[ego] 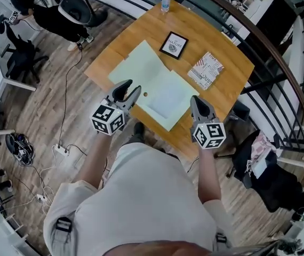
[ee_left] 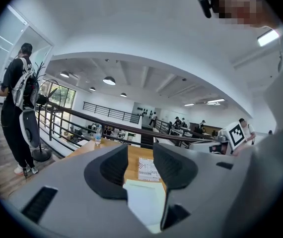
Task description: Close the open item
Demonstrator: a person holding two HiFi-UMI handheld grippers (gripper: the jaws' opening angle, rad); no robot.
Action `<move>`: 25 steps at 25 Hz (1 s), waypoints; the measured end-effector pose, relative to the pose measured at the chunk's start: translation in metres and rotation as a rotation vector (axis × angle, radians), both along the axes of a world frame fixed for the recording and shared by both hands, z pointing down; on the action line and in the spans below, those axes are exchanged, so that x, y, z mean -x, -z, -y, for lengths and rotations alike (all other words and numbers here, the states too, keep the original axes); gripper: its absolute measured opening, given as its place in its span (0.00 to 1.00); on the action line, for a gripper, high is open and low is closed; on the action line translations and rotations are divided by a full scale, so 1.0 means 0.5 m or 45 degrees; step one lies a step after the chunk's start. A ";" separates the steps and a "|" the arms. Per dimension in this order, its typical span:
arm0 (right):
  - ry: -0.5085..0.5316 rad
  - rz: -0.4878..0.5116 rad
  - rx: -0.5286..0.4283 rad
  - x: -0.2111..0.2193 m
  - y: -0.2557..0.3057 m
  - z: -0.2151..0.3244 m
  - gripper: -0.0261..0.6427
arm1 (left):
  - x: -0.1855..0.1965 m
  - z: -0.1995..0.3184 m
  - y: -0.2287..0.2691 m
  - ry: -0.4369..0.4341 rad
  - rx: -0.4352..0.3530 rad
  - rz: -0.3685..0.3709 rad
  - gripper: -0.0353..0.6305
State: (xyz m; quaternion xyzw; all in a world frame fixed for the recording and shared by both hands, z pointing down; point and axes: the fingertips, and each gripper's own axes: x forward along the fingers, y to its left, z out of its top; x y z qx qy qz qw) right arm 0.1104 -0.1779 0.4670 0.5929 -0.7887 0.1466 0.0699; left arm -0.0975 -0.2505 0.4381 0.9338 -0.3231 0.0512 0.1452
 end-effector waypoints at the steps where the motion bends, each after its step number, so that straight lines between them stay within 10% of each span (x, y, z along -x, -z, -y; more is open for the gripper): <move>1: -0.019 -0.002 0.007 0.004 -0.003 0.012 0.04 | -0.001 0.018 -0.002 -0.024 0.003 0.004 0.28; 25: -0.321 -0.033 0.135 0.011 -0.087 0.091 0.04 | -0.057 0.204 -0.105 -0.411 0.096 0.105 0.28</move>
